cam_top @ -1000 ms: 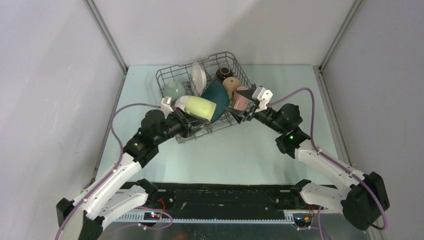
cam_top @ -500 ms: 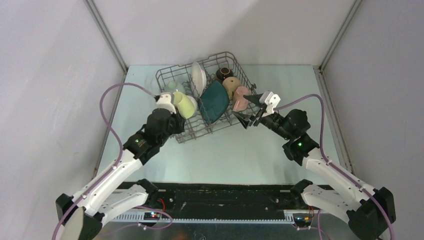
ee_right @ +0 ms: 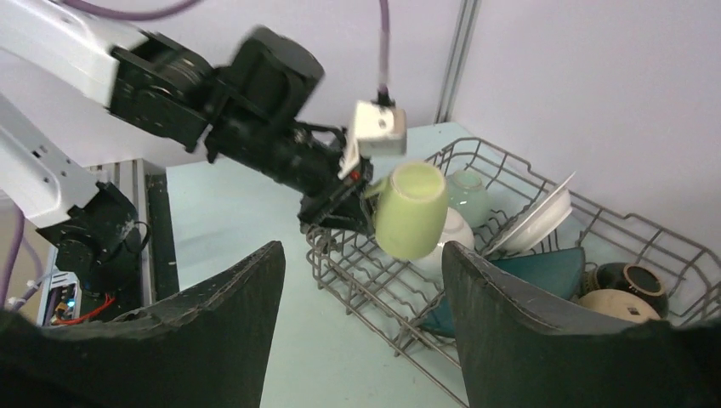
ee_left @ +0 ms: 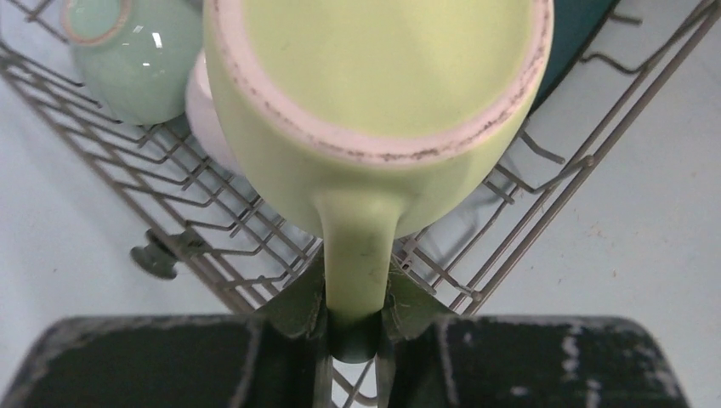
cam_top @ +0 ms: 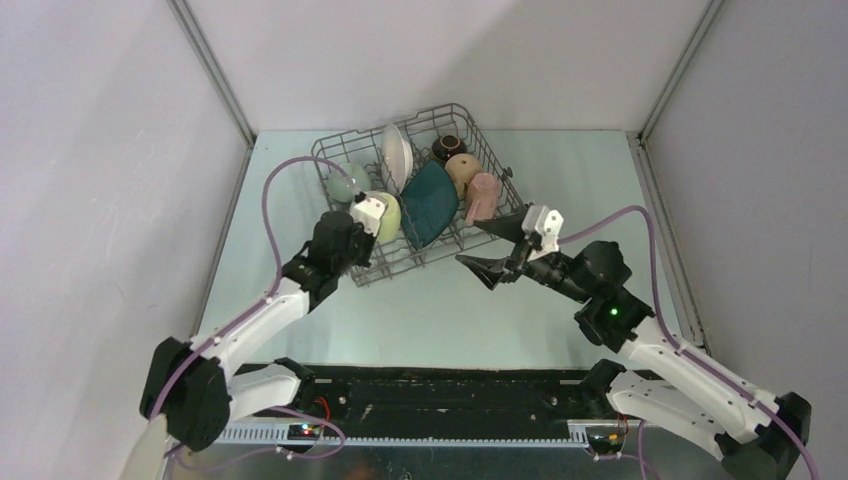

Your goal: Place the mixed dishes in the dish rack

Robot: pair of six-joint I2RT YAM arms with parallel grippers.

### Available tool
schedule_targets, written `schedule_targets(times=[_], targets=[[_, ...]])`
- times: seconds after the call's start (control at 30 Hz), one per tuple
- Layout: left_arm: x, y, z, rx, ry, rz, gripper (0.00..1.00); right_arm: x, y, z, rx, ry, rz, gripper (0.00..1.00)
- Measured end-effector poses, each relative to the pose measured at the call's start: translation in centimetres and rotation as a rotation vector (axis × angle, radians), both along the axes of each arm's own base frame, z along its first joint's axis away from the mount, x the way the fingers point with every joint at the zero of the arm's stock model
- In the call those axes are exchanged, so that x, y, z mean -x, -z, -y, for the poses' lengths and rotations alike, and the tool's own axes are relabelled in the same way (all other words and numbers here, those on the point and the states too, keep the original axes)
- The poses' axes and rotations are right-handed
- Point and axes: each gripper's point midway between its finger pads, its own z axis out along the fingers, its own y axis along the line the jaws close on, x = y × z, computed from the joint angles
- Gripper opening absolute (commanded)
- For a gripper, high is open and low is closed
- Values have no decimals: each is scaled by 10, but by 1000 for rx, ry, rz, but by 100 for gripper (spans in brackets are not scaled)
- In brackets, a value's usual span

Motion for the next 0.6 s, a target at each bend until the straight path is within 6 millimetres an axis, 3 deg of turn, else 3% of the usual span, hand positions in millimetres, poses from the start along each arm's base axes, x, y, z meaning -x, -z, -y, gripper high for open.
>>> schedule_targets(times=[0.2,0.5,0.6], targets=[[-12,25,12,-100,95,-62,0,19,-21,18,-42,3,39,71],[-24,31,8,-101,93,-93,0,24,-9,20,-8,3,-9,70],[-26,42,6,-113,91,-134,0,25,-6,19,-1,-3,-21,71]])
